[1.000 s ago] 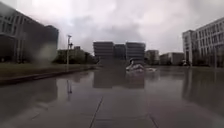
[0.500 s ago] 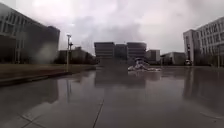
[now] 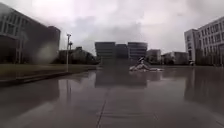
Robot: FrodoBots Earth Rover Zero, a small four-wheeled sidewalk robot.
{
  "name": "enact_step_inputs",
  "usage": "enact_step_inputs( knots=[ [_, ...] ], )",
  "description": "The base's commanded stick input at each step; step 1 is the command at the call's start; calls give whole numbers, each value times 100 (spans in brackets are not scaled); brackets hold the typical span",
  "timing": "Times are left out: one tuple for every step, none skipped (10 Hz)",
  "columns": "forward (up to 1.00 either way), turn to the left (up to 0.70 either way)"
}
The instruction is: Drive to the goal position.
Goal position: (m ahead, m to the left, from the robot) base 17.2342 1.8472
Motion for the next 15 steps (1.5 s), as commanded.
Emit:
enact_step_inputs(
  knots=[
    [70,0],
    [70,0],
    [70,0],
    [70,0],
    [70,0],
    [70,0],
    [70,0],
    [70,0],
    [70,0],
    [70,0],
    [70,0],
    [70,0],
    [70,0],
    [70,-9],
    [70,-28]
  ],
)
